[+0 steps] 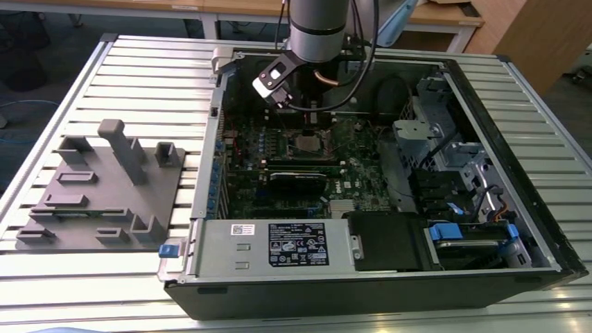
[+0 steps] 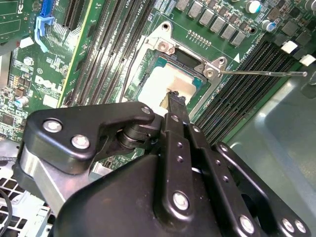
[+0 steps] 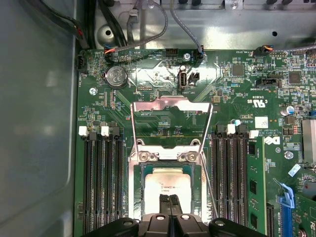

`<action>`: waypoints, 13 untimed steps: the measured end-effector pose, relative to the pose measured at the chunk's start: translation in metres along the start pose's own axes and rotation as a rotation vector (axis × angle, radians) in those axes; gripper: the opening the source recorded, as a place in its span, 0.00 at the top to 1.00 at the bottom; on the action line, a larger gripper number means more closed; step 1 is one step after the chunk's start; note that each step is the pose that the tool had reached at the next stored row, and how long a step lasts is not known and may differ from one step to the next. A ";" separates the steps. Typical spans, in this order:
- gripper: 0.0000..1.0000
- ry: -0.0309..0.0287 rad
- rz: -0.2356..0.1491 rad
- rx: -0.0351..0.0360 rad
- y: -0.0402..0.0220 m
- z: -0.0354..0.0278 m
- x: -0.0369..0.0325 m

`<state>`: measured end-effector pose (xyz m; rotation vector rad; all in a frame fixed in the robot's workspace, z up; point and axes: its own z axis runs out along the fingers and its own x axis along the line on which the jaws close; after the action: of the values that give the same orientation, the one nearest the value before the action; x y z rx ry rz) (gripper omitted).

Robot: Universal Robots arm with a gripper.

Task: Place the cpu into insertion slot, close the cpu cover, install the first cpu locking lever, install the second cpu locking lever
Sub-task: 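Close the cpu cover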

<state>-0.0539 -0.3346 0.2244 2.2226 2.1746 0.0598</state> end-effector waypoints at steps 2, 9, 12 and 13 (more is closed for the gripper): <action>0.90 -0.0001 0.000 0.0000 0.0000 -0.0001 0.0000; 0.90 -0.0001 0.000 0.0022 0.0003 -0.0054 0.0000; 0.90 -0.0001 0.000 0.0022 0.0006 -0.0108 0.0000; 0.90 0.0000 0.000 0.0022 0.0007 -0.0132 0.0001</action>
<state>-0.0538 -0.3346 0.2376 2.2237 2.1757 0.0574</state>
